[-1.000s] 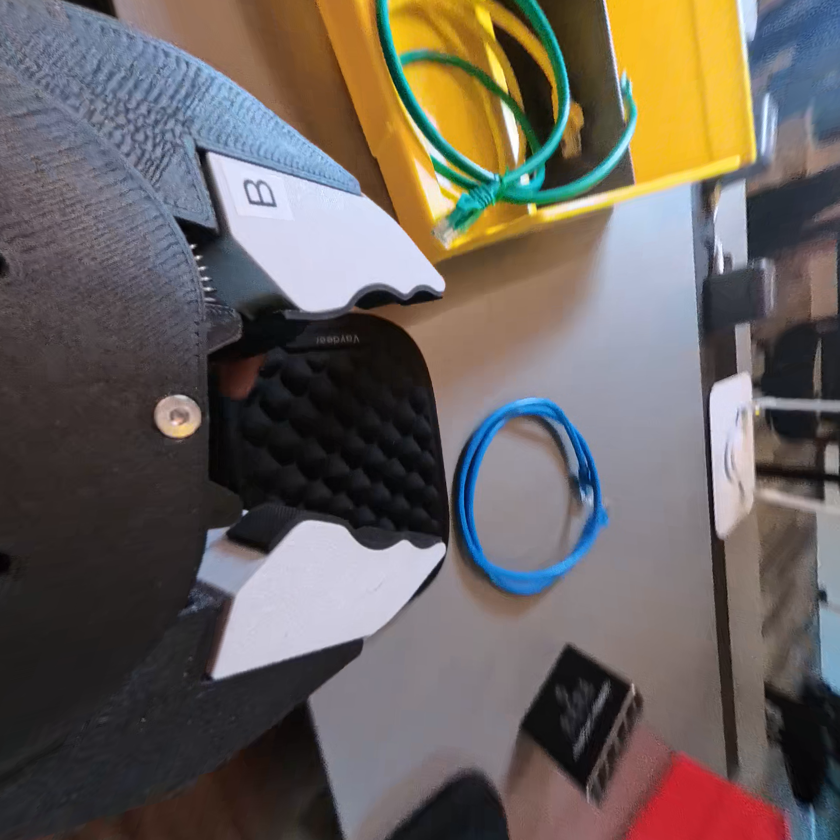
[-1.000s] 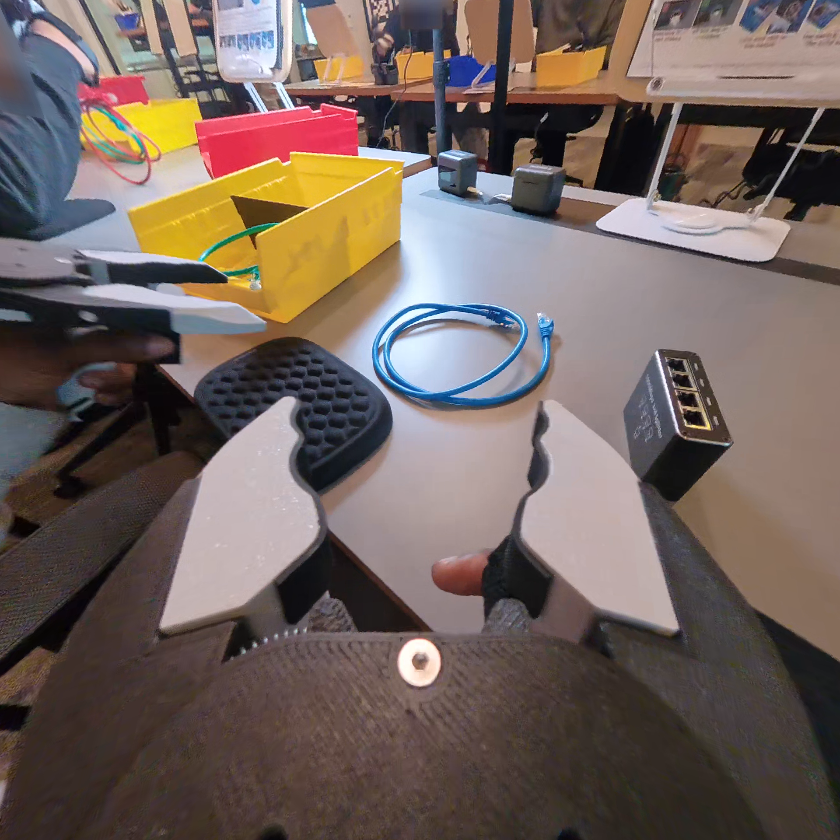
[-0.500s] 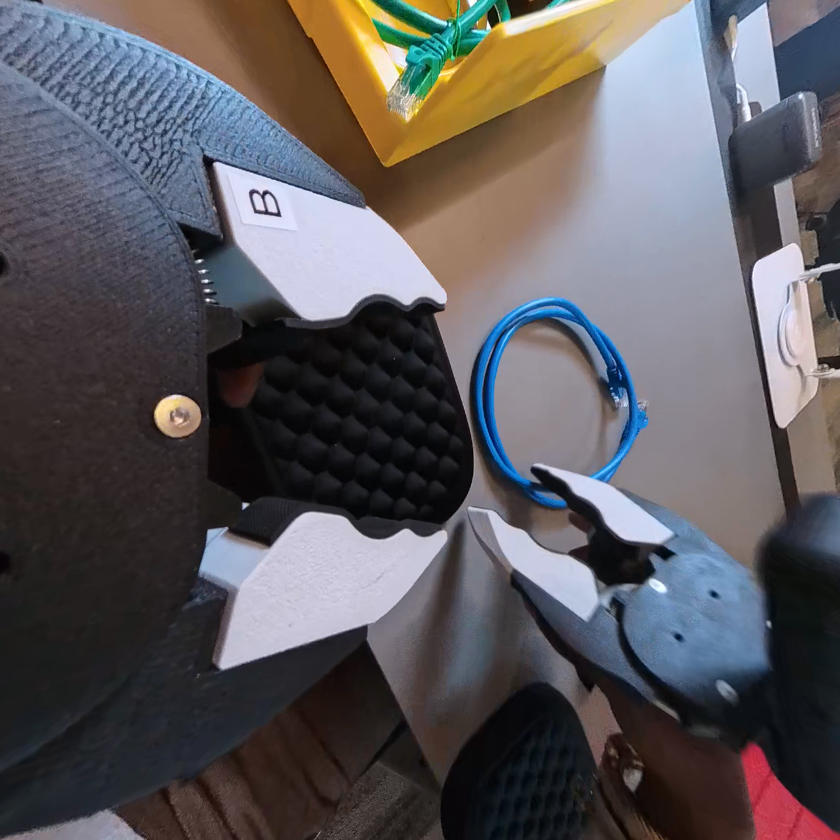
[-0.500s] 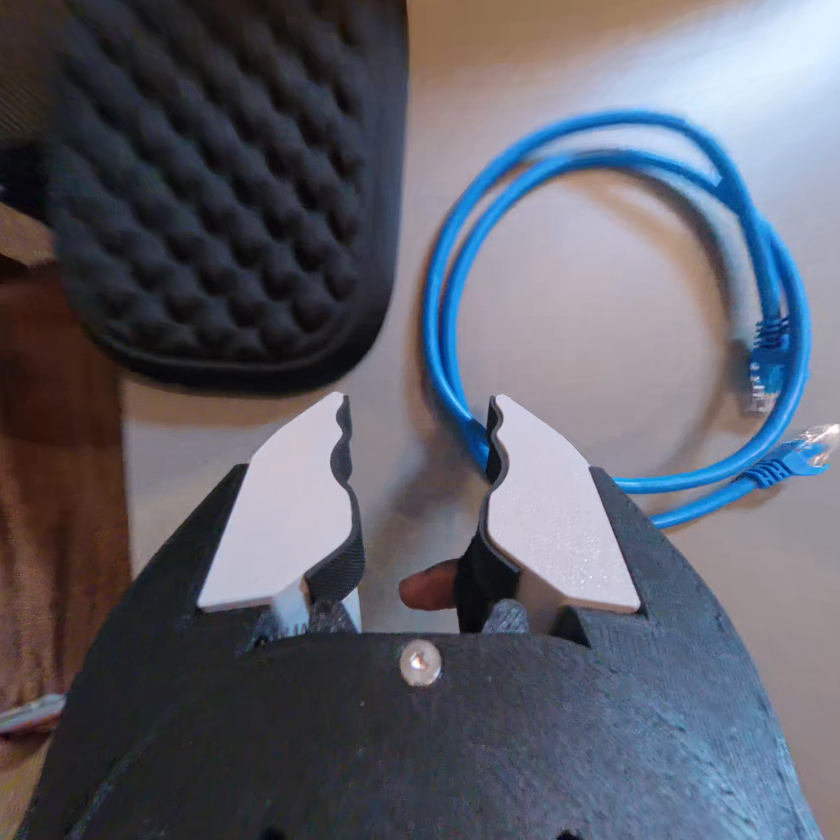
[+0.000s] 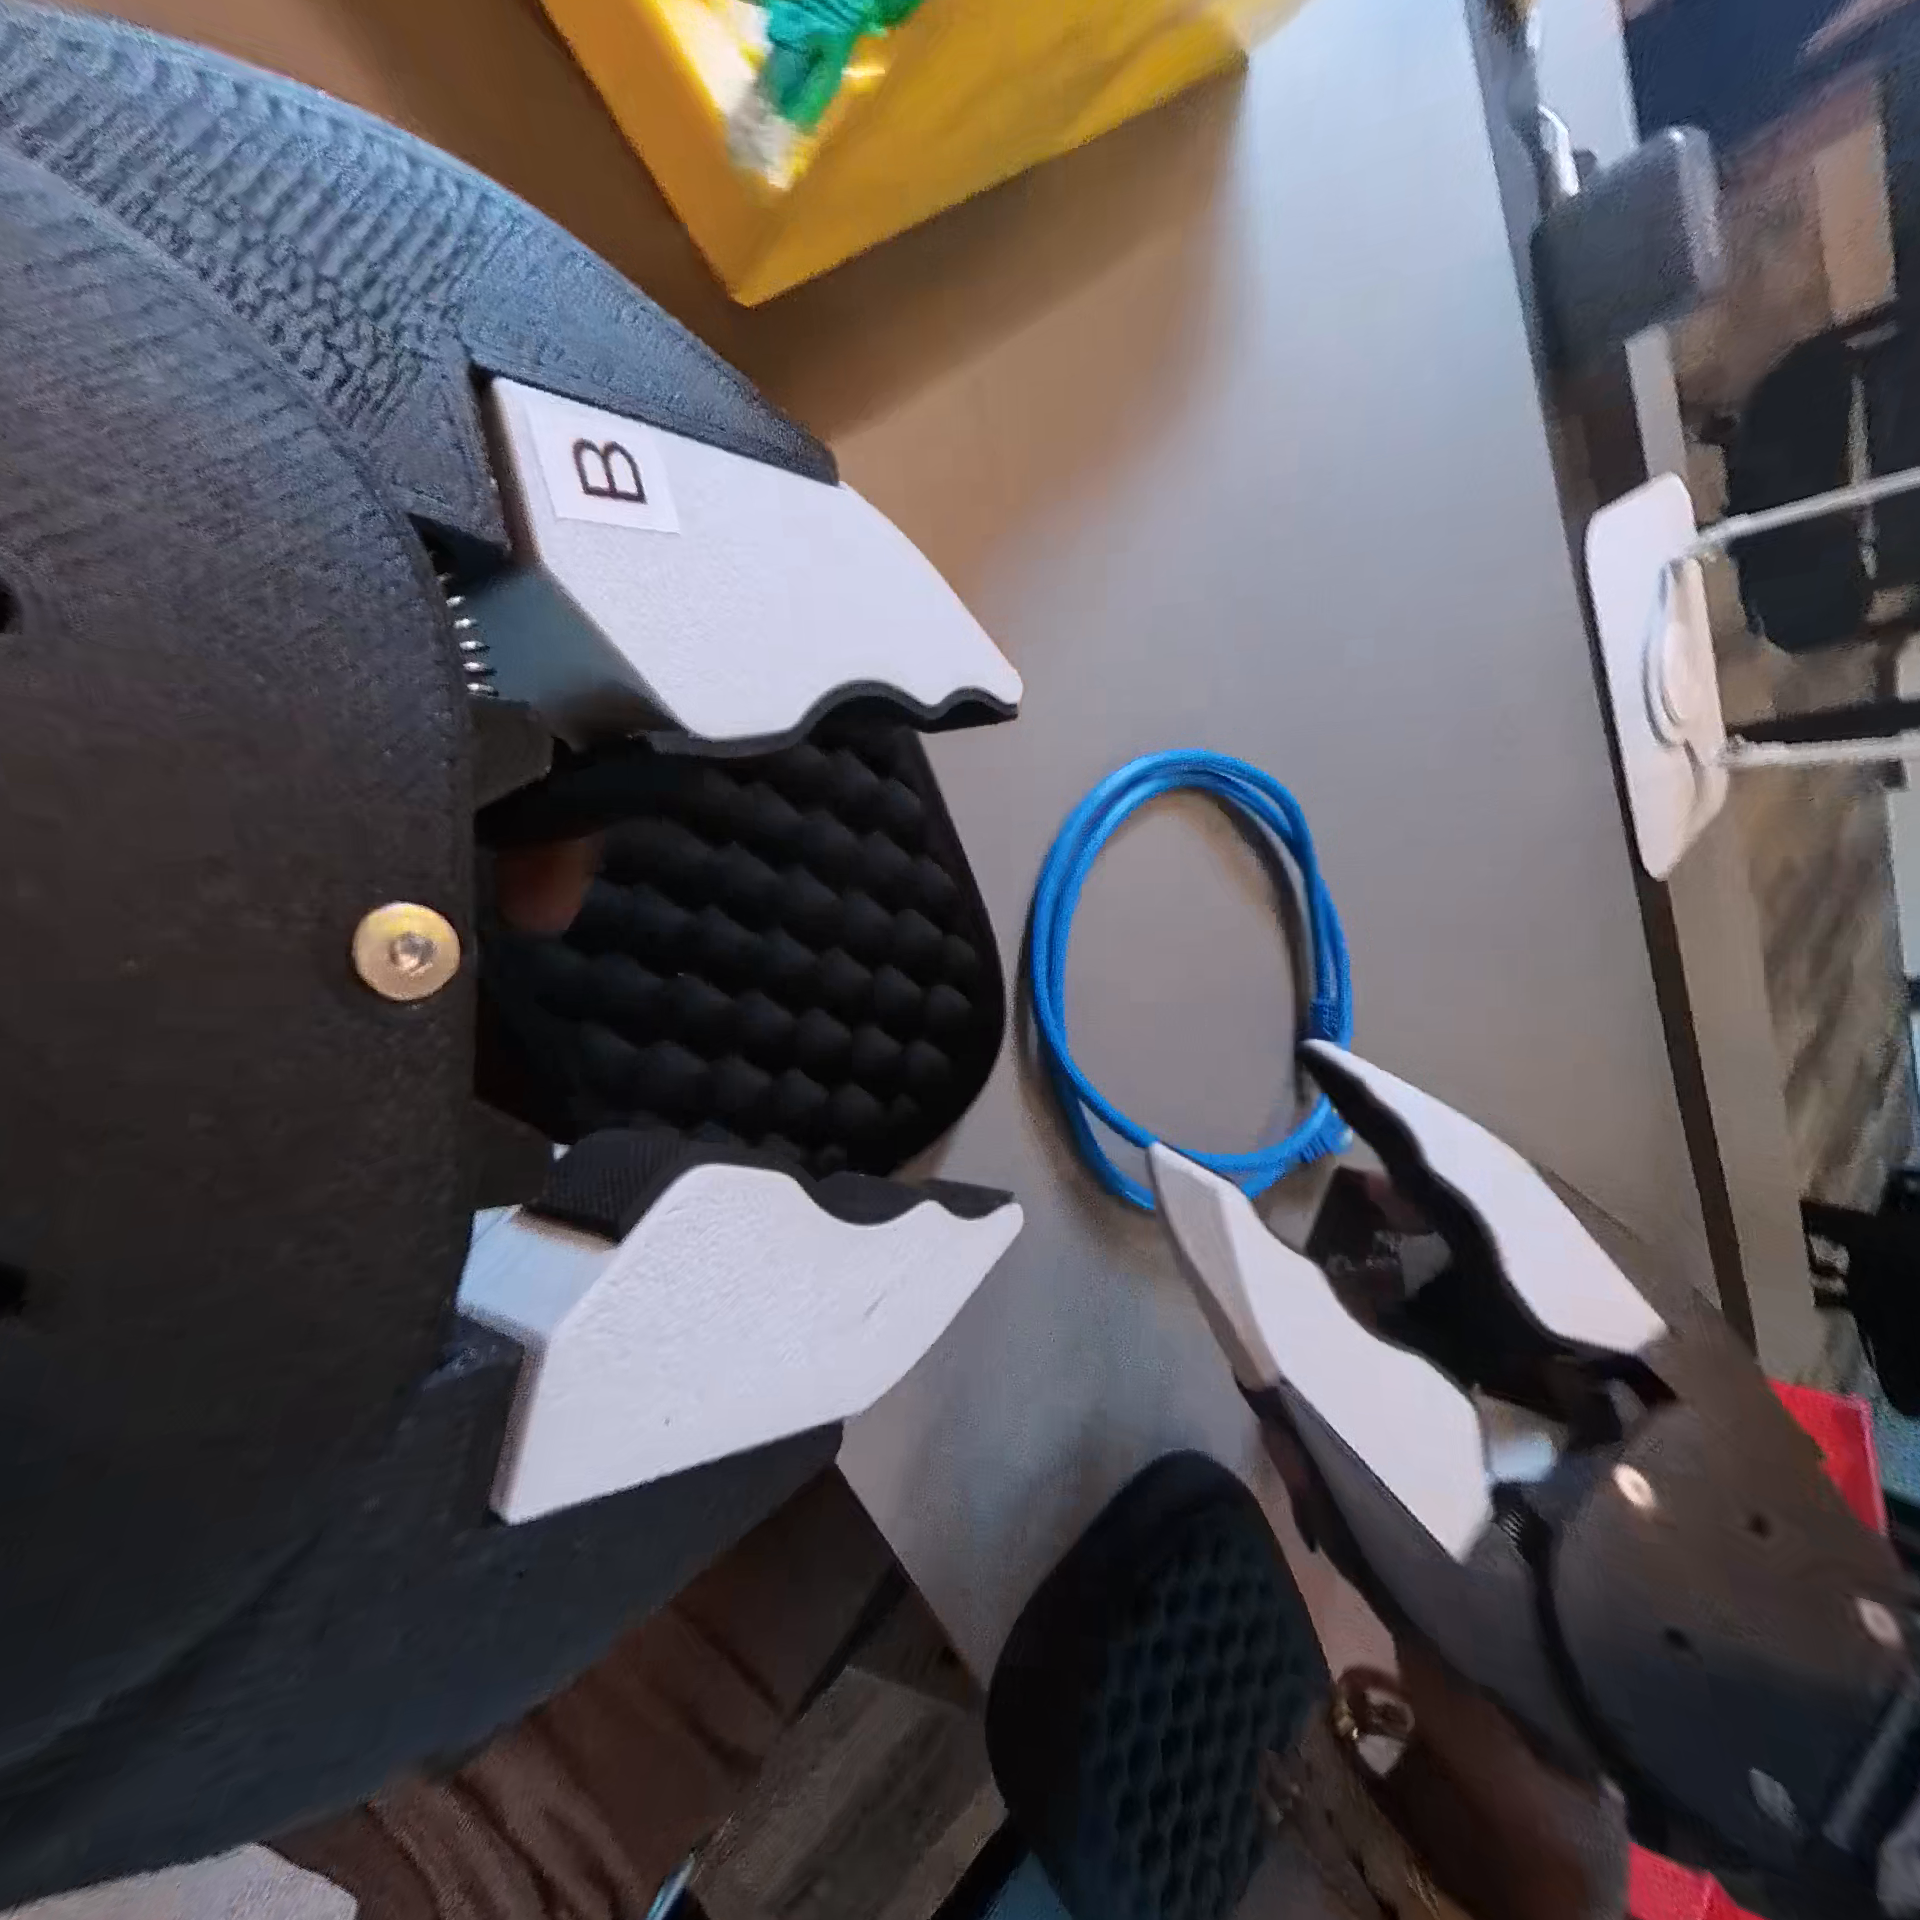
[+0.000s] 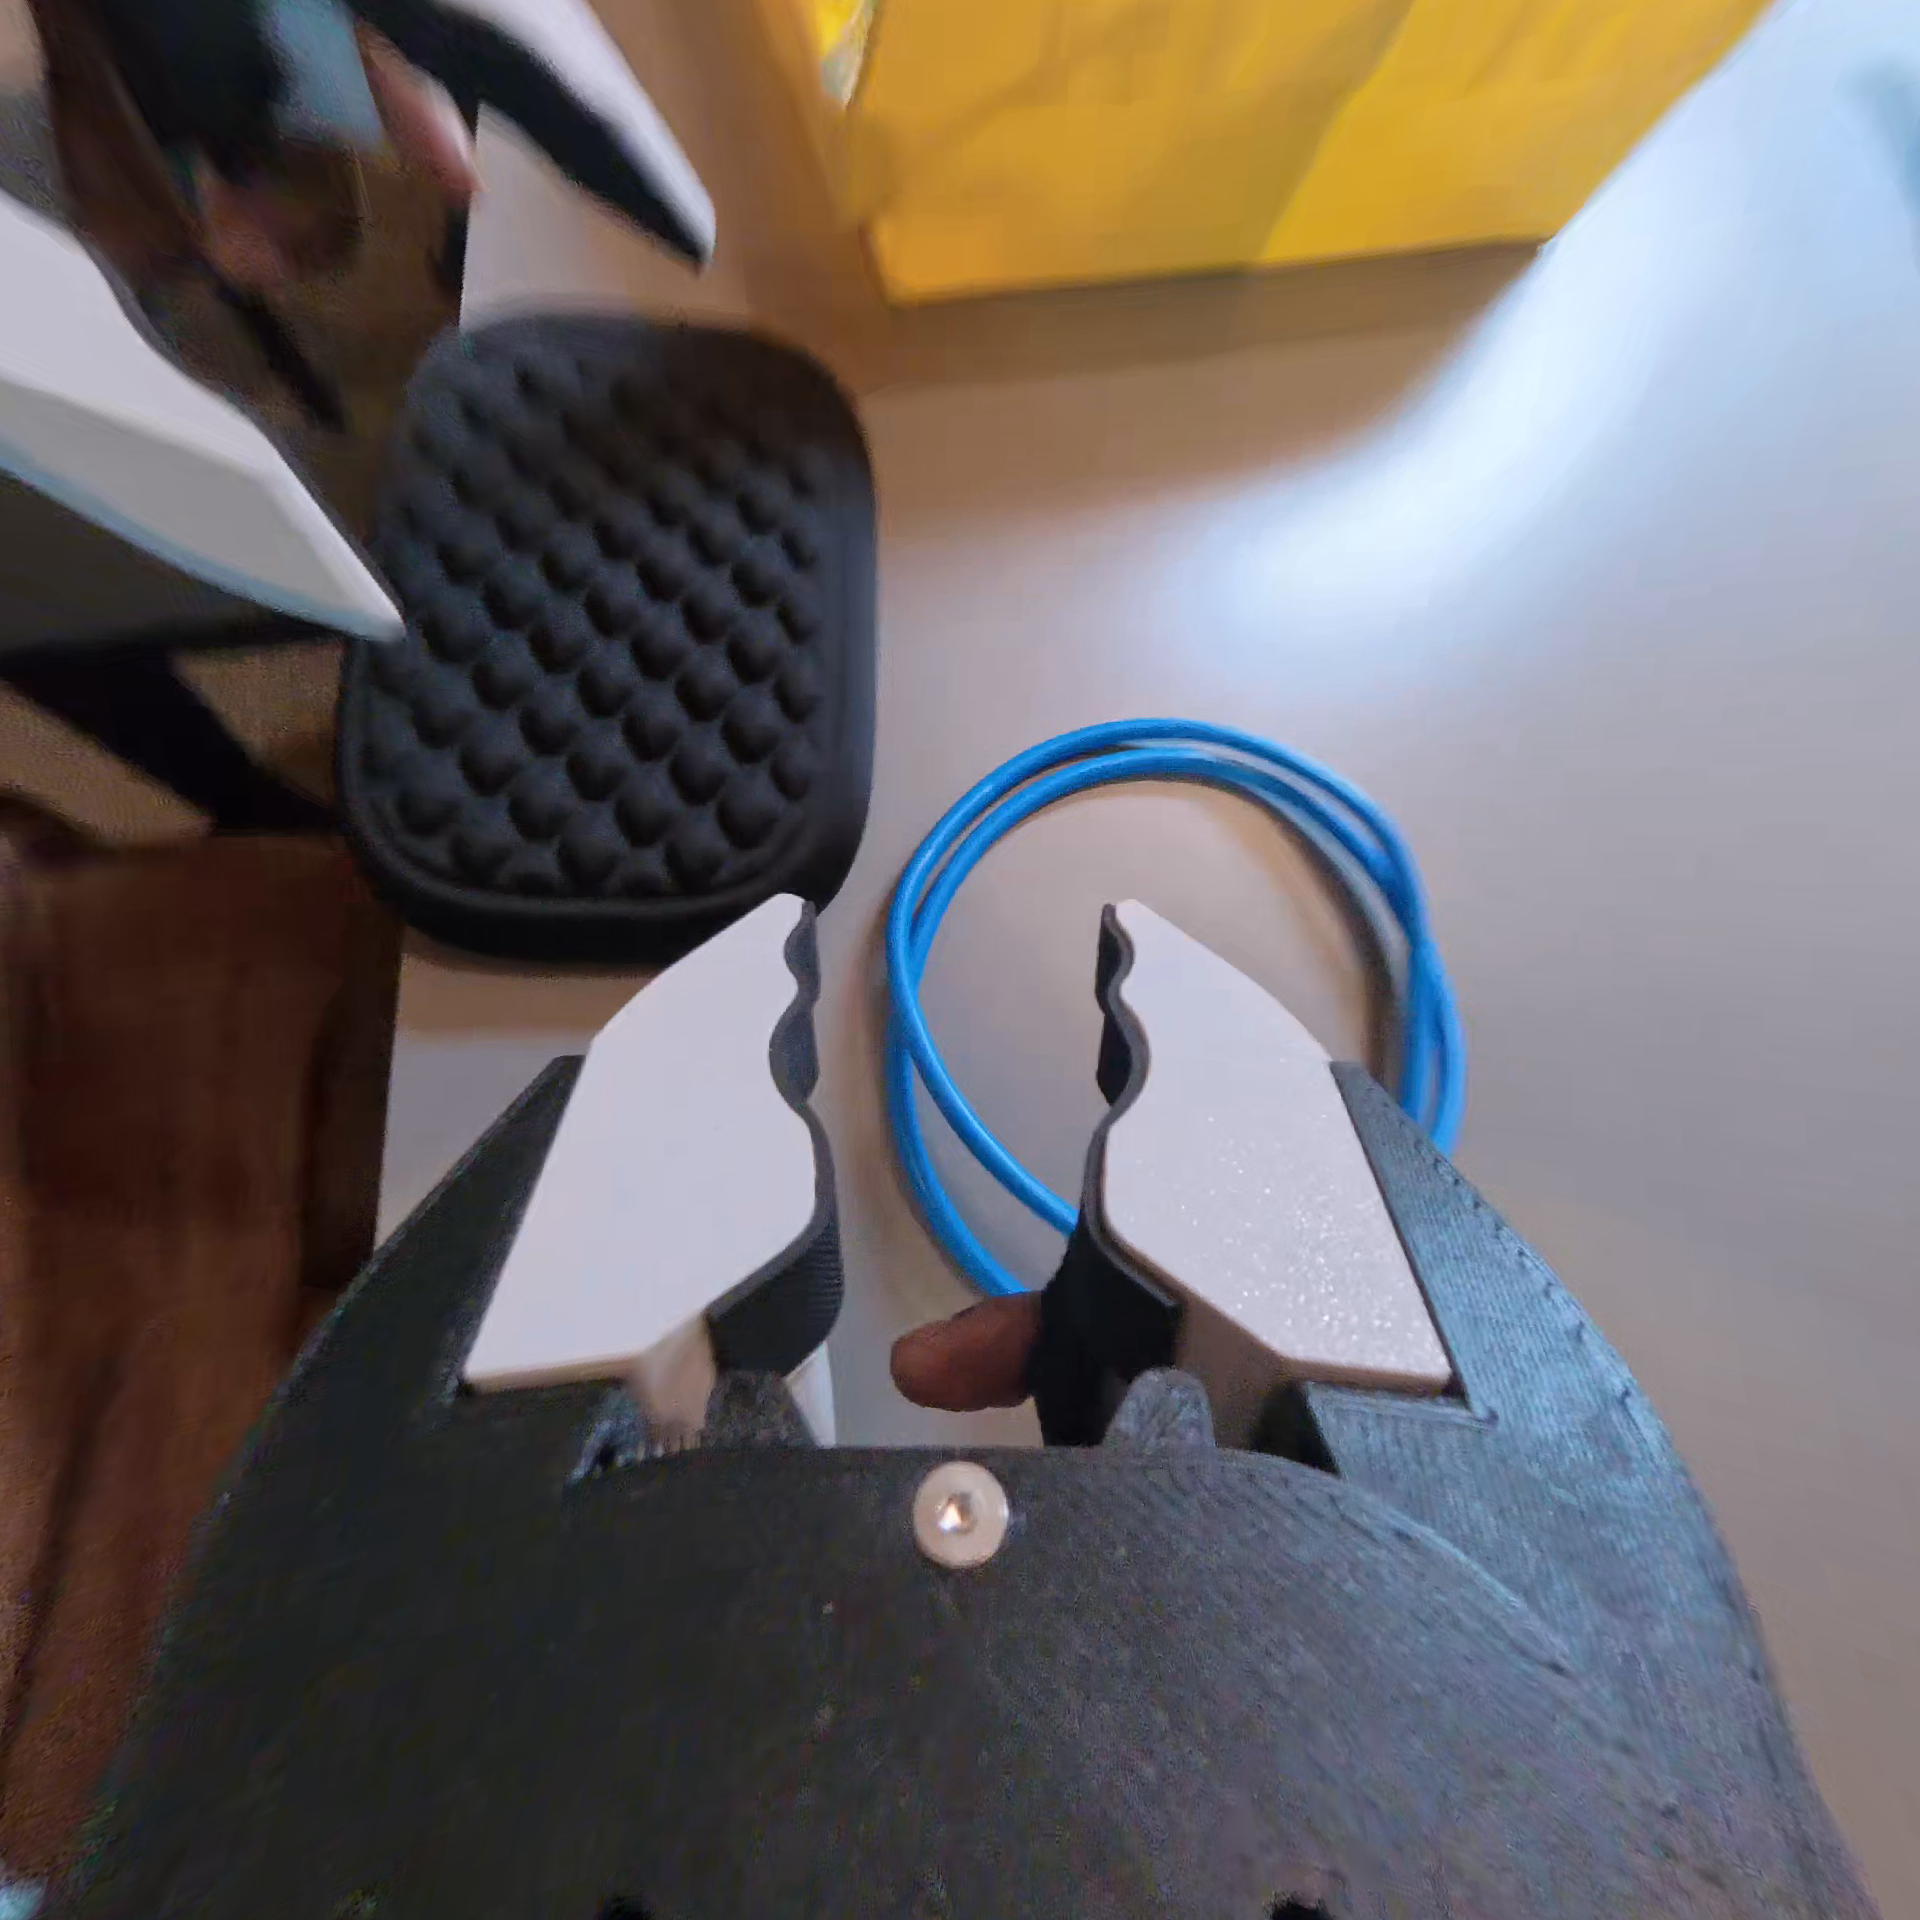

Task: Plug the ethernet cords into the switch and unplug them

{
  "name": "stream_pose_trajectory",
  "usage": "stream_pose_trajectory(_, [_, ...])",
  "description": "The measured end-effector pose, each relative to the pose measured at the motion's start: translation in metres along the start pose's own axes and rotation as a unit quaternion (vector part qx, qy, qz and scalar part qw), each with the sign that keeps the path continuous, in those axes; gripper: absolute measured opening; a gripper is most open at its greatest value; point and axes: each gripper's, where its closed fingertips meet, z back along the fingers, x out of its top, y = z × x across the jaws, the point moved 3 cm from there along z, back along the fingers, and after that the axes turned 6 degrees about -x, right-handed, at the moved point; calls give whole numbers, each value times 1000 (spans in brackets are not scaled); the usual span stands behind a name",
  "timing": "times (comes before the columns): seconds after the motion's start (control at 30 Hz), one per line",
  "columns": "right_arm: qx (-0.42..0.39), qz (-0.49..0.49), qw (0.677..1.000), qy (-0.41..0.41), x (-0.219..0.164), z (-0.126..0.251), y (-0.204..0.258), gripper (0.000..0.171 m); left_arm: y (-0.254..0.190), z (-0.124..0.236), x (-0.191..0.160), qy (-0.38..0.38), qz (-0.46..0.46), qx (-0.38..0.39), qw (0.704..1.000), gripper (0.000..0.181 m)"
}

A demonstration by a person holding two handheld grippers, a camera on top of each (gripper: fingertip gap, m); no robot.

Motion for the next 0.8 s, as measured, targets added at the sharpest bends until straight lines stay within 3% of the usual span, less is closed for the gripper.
stream_pose_trajectory(0.13, [-76, -133, 981, -121, -4, 63, -19, 58, 1, -23, 13, 18, -32, -16, 999, 83])
stream_pose_trajectory(0.27, [-104, -227, 954, -166, -38, 96, -20, 63, -1, -50, 17, 41, -35, -37, 998, 83])
stream_pose_trajectory(0.43, [-115, -274, 940, -170, -62, 103, -20, 66, -6, -77, 15, 70, -50, -70, 994, 83])
stream_pose_trajectory(0.8, [-120, -279, 928, -216, -60, 99, -47, 64, -8, -122, 13, 122, -73, -112, 983, 79])
